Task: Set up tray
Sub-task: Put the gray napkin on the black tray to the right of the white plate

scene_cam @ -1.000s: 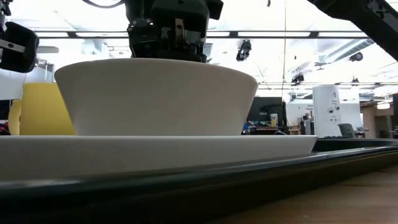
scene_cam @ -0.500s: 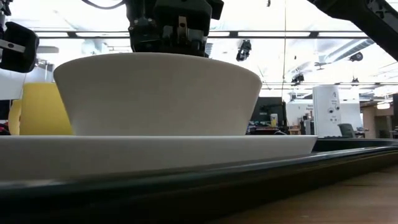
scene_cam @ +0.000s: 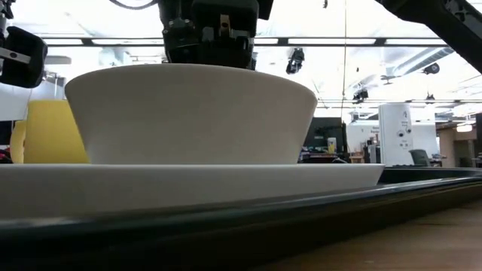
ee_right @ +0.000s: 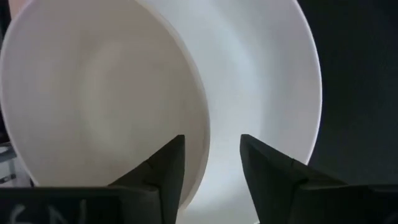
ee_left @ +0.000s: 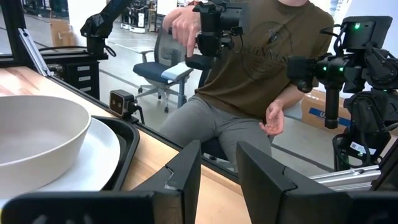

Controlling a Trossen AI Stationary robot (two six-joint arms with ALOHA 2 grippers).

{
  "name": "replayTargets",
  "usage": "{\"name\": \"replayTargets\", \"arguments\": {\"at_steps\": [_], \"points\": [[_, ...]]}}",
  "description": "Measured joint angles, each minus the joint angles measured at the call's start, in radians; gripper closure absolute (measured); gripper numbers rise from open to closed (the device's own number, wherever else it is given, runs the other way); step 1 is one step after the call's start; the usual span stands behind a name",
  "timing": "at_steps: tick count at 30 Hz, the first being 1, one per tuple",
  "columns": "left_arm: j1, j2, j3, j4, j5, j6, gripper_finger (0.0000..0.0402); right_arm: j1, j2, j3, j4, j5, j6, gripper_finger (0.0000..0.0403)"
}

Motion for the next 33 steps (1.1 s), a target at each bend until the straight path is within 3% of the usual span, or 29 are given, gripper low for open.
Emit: {"name": "replayTargets", "arguments": {"at_steps": [11,17,22,25,33], "points": [[0.000,0.000,0.000,0.000,-0.005,0.000,0.0313,-0.004,-0.055,0.000,-0.056,0.000,-0.024,0.0269],[0.000,0.000,0.000,0.000,-0.004,0.000,0.0313,-0.008,-0.080,0.000,-0.063,0.015,-0.198,0.0276],[0.000,0.000,0.000,0.000,-0.003,0.000,0.0313,-0.013,-0.081,0.000,-0.065,0.036,-0.250,0.0280],[0.000,0.000,0.000,0.000,-0.002,0.000,0.0313,-0.018,-0.082,0.000,-0.070,0.166,-0.243,0.0284],[0.000,0.000,0.000,0.000,0.002,0.000,0.0313,-0.021,-0.082,0.000,-0.075,0.732,-0.202,0.0294]]}}
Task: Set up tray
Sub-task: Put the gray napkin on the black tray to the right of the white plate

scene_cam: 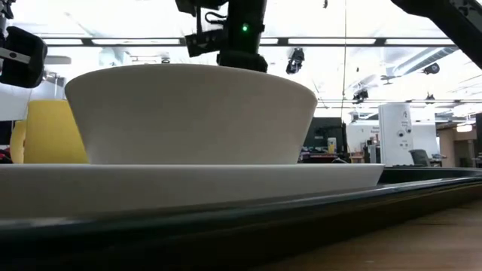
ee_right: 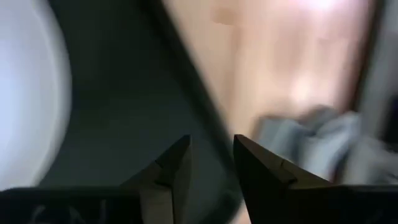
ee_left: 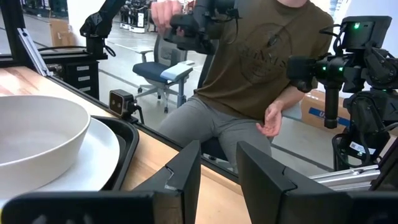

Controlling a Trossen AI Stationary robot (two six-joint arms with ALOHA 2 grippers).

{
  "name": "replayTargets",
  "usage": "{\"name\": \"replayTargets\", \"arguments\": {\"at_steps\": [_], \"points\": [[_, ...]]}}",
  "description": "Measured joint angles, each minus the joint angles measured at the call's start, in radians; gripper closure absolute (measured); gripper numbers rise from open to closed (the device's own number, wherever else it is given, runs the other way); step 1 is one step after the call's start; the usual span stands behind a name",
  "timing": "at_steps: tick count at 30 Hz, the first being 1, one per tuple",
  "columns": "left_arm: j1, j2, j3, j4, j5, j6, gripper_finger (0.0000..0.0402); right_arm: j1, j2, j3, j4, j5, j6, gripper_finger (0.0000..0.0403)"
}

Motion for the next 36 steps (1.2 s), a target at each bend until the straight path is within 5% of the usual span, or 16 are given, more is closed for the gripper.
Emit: {"name": "replayTargets", "arguments": {"at_steps": [16,36], "points": [[0.000,0.000,0.000,0.000,-0.001,0.000,0.0313,-0.054,-0.010,-0.139,0.014,0.036,0.022,0.0296],[0.000,0.000,0.000,0.000,-0.003,0.000,0.0313,-0.117,-0.445,-0.856,0.741,0.036,-0.130,0.0314]]}}
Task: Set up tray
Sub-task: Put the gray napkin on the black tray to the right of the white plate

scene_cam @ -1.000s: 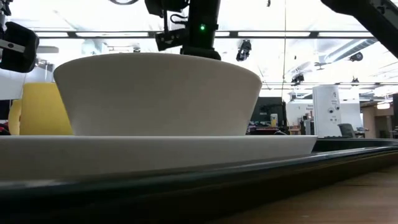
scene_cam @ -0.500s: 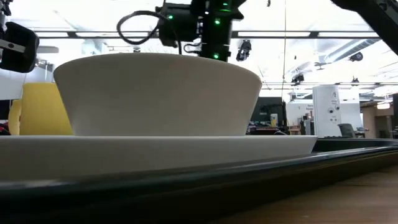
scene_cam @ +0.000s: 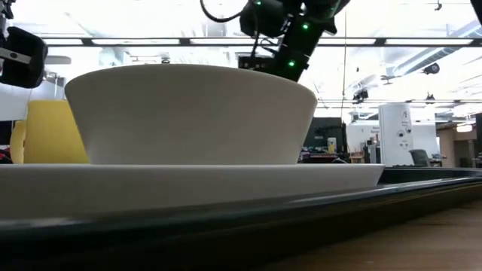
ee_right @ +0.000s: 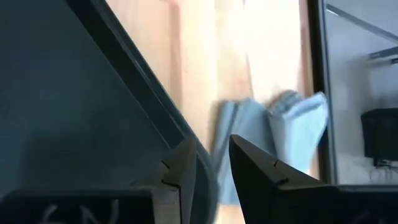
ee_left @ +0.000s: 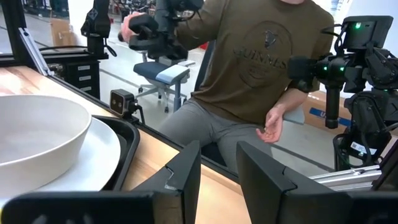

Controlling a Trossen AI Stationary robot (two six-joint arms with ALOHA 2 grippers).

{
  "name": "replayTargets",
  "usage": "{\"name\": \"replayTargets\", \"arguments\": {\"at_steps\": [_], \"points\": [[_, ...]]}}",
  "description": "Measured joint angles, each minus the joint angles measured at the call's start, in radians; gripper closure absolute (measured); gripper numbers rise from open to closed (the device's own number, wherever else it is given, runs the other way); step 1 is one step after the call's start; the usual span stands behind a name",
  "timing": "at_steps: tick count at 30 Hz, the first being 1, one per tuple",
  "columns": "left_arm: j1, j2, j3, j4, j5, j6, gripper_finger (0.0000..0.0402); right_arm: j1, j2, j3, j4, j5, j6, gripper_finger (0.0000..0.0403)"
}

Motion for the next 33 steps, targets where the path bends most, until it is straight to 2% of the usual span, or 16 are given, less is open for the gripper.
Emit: {"name": "replayTargets", "arguments": {"at_steps": [5,15,27,33], "points": [[0.000,0.000,0.000,-0.003,-0.002,0.000,0.0313,-0.028,-0.031,-0.041,0.000,0.002,-0.024,0.0312],[0.000,0.000,0.000,-0.007,-0.001,0.000,0.0313,-0.095,-0.002,-0.041,0.067,0.000,-0.051,0.0307],[0.000,-0.001,0.000,-0.008,0.003,0.000,0.0313,-0.166,0.015,-0.041,0.156,-0.001,-0.057,0.0200],[0.000,-0.001,0.000,-0.008,0.002,0.000,0.0313,-0.177,0.015,-0.042,0.249,-0.001,-0.143,0.0174]]}}
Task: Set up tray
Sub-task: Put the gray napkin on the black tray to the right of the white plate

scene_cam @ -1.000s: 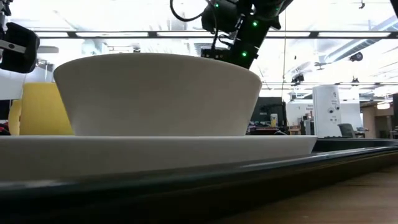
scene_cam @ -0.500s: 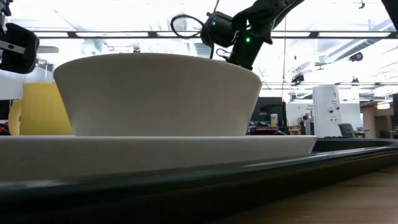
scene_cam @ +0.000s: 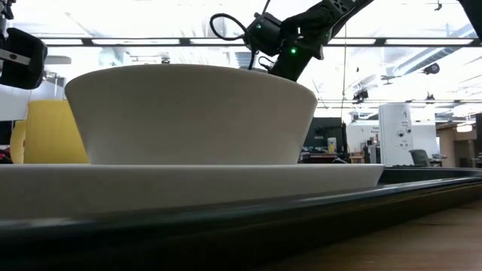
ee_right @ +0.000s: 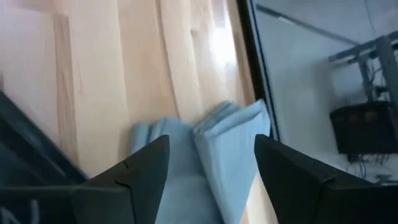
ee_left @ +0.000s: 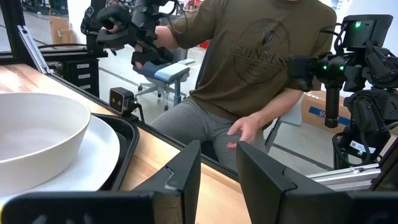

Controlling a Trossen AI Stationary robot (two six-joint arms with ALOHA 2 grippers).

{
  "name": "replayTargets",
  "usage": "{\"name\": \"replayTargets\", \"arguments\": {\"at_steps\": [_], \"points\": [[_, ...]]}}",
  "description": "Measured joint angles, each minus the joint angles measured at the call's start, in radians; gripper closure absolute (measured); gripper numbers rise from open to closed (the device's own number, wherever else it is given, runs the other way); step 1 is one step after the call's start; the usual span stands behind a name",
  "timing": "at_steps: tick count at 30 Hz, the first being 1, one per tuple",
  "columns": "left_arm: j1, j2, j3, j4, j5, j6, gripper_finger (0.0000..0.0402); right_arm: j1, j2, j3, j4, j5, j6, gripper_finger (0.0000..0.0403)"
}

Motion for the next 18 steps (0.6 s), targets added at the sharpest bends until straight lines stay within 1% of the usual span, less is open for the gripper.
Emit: {"name": "replayTargets", "arguments": {"at_steps": [10,15,18], "points": [[0.000,0.000,0.000,0.000,0.000,0.000,0.0313,-0.041,0.000,-0.008,0.027,-0.007,0.027,0.0149],[0.000,0.000,0.000,0.000,0.000,0.000,0.0313,-0.042,0.000,-0.049,0.088,-0.012,0.006,0.0143],[0.000,0.000,0.000,0.000,-0.001,0.000,0.0313,-0.042,0.000,-0.081,0.120,-0.032,-0.008,0.0142]]}}
